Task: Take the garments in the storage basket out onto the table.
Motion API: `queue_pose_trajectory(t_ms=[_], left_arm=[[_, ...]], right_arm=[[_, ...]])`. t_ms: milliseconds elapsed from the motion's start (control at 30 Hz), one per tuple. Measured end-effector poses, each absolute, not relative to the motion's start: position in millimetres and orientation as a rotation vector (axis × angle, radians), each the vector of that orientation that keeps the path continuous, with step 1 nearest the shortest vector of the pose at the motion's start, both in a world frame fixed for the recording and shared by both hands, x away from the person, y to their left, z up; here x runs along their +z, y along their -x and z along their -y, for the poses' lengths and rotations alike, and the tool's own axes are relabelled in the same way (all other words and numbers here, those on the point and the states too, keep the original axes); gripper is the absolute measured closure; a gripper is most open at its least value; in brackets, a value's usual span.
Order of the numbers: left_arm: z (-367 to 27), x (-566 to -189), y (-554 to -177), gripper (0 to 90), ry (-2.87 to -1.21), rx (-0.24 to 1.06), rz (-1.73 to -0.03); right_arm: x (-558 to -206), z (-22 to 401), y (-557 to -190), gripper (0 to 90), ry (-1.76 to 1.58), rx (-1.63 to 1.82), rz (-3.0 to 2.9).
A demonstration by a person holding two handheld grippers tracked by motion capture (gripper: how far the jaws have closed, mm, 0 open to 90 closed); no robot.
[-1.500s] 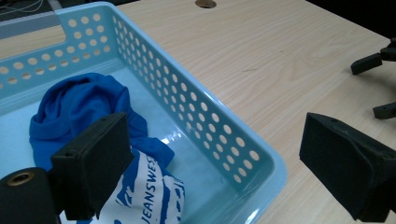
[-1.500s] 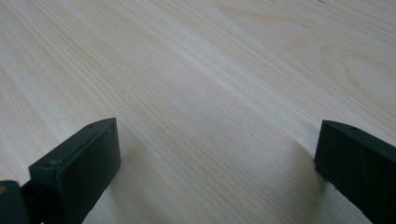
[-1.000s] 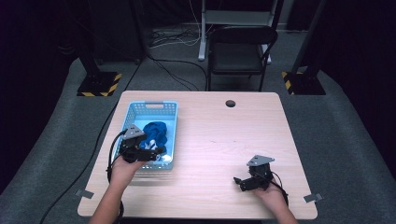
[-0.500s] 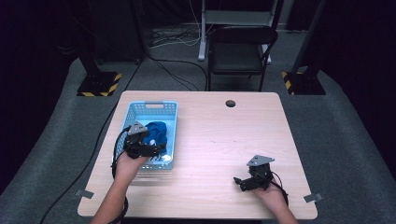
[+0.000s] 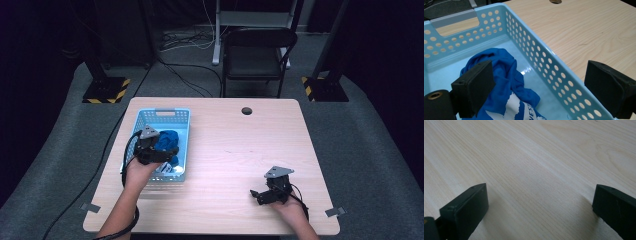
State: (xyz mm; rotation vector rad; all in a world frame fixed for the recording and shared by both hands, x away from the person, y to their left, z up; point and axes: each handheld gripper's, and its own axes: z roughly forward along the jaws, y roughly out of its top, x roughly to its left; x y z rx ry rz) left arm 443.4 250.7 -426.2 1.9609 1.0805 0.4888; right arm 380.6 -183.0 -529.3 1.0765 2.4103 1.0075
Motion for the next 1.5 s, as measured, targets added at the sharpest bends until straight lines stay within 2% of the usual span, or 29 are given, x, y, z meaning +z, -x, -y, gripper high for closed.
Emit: queue_pose_trajectory(t_ms=[1500], left_arm=[[-246.0,-442.2,-489.7,8.9,-2.043,0.468,-1.241]], right_arm=[[-529.3,183.1,-380.5,0.0,-1.074,1.012,-2.413]])
